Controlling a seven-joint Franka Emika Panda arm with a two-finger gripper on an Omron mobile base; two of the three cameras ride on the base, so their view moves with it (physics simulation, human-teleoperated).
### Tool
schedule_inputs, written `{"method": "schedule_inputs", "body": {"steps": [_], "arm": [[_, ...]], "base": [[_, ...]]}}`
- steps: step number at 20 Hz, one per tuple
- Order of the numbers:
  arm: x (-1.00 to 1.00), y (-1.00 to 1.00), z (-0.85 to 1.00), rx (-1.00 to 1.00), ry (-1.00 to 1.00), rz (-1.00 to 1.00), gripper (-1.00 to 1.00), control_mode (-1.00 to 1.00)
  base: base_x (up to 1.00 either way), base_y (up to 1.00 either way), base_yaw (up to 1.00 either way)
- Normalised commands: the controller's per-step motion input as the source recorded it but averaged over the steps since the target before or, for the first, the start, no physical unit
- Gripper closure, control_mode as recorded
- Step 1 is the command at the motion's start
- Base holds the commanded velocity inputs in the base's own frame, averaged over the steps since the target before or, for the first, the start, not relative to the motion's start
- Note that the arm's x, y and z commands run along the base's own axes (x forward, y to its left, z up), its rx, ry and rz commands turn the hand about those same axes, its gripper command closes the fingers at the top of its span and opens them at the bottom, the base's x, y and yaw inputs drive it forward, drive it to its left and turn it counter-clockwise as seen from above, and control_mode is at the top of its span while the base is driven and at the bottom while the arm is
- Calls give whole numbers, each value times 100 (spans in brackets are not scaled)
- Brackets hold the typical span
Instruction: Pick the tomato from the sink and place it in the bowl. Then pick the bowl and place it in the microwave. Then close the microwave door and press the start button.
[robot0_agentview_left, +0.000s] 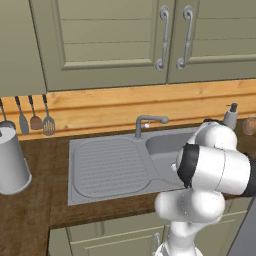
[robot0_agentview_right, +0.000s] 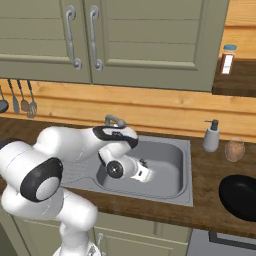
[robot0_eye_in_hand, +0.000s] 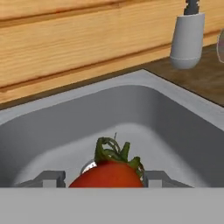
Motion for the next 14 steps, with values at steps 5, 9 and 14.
{"method": "schedule_inputs", "body": {"steps": [5, 9, 14], "arm": [[0, -60, 100, 33, -3, -11, 100, -100], [0, -57, 100, 36, 0, -12, 100, -100], [-17, -47, 100, 40, -1, -7, 100, -100]], "base": [[0, 0, 0], [0, 0, 0], [0, 0, 0]]}}
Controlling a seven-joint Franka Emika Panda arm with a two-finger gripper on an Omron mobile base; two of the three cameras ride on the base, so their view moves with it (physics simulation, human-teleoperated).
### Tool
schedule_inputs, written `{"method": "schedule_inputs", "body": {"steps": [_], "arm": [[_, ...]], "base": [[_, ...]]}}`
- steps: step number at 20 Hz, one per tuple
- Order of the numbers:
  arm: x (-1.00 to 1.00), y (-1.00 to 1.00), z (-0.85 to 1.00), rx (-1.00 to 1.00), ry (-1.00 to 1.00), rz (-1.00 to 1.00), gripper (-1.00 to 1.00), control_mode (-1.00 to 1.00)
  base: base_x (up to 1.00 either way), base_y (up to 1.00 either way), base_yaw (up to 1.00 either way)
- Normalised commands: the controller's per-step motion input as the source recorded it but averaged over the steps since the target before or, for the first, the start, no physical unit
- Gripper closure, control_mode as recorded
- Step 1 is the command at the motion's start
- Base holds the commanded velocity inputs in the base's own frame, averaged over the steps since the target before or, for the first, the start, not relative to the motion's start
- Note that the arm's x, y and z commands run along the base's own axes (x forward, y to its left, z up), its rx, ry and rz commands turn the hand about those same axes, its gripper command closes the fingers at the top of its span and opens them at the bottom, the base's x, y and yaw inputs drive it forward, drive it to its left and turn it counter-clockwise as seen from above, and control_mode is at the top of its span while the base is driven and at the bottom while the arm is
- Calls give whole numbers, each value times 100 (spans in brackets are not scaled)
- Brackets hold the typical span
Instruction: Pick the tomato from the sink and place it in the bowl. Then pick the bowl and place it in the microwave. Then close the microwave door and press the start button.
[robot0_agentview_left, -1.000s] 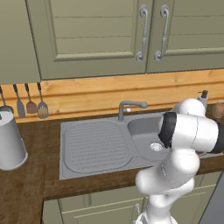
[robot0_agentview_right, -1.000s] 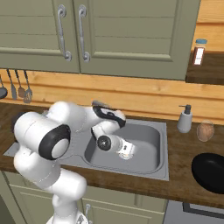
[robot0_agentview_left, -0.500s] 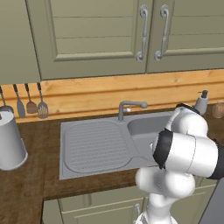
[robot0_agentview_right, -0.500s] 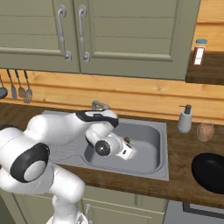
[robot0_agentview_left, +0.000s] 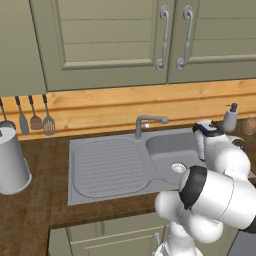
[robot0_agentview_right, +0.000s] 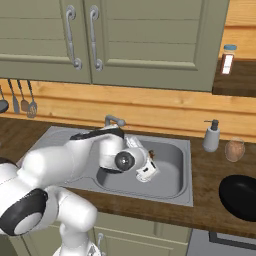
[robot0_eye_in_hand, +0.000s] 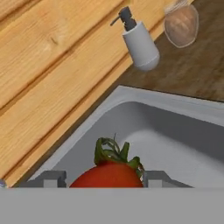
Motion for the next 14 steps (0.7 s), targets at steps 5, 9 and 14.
{"method": "schedule_inputs", "body": {"steps": [5, 9, 14], "arm": [[-31, -28, 100, 37, -1, -7, 100, -100], [-64, -1, 99, 27, -4, -10, 100, -100], [-73, -8, 69, 23, -3, -13, 100, -100]], "base": [[0, 0, 0], [0, 0, 0], [0, 0, 0]]}}
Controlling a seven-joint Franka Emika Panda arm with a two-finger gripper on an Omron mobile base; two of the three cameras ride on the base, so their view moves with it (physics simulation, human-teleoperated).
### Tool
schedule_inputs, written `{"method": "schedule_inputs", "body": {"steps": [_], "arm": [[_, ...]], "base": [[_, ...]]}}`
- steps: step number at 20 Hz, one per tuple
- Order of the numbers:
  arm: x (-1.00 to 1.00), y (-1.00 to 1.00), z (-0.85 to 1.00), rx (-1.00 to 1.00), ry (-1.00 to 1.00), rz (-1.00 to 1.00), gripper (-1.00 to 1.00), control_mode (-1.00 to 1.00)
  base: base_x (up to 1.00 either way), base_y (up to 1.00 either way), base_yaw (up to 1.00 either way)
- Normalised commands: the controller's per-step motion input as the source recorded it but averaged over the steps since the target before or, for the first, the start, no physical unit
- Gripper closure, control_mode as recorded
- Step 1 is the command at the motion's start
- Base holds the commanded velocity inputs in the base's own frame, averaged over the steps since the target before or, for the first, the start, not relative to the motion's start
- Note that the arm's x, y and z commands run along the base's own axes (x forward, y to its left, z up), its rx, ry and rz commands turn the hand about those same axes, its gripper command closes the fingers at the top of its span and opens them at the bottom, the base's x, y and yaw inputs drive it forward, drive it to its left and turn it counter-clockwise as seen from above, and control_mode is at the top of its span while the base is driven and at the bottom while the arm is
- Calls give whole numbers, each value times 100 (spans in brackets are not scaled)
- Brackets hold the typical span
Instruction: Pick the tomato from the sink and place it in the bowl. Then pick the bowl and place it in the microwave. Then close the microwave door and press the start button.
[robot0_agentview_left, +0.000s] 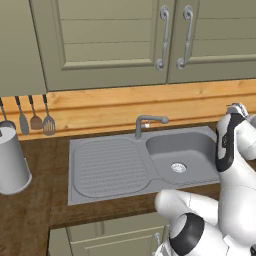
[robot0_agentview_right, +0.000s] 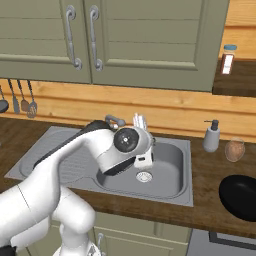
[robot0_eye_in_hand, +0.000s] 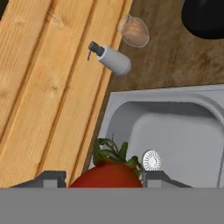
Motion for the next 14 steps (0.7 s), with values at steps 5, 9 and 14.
{"method": "schedule_inputs", "body": {"steps": [5, 9, 14], "arm": [[-25, -12, -12, 7, 2, -9, 100, -100], [-46, -7, -13, 4, 5, -14, 100, -100], [-59, -42, 0, 26, 13, -37, 100, -100]], "base": [[0, 0, 0], [0, 0, 0], [0, 0, 0]]}}
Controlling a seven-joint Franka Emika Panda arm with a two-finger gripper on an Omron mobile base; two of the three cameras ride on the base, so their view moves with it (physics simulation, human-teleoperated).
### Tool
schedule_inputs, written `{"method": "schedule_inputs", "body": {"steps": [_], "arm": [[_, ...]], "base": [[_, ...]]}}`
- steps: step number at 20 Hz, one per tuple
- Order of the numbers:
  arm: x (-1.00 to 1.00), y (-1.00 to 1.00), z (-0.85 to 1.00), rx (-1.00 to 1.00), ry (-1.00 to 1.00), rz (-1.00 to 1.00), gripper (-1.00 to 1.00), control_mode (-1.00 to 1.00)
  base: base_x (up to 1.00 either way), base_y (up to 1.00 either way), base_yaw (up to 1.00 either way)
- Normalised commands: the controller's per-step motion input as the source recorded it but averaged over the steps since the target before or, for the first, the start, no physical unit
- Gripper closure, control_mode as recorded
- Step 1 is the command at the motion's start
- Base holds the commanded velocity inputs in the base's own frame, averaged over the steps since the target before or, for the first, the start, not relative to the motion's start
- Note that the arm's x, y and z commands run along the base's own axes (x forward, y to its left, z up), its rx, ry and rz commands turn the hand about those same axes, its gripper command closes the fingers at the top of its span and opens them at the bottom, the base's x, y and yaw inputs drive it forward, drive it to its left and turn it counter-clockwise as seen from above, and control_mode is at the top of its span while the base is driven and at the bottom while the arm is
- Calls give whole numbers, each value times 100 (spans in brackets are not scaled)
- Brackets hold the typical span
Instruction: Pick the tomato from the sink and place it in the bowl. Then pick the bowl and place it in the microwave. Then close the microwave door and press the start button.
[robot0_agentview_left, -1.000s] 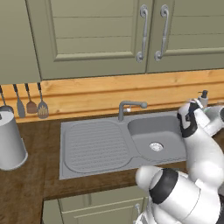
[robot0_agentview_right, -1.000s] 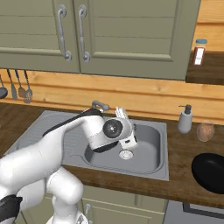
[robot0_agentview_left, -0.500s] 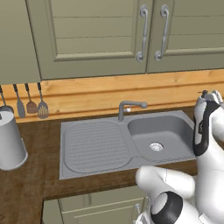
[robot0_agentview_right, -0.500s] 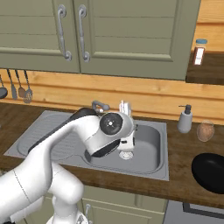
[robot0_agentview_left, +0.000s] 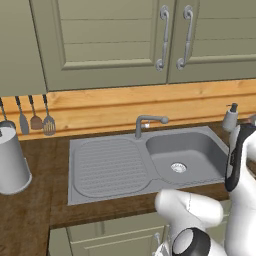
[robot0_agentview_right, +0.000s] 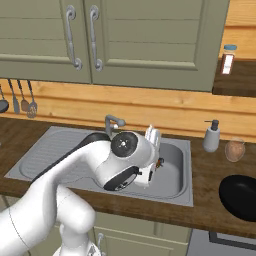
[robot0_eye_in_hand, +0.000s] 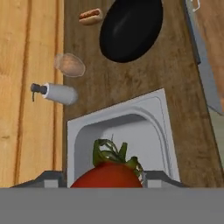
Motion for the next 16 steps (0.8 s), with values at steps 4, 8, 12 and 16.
{"method": "schedule_inputs", "body": {"steps": [4, 8, 12, 16], "arm": [[-56, -66, 0, 32, 12, -31, 100, -100], [-39, -77, 1, 30, 12, -17, 100, -100], [-26, -80, 1, 37, 17, -3, 100, -100], [-4, -67, 0, 26, 25, -3, 100, -100]], "base": [[0, 0, 0], [0, 0, 0], [0, 0, 0], [0, 0, 0]]}}
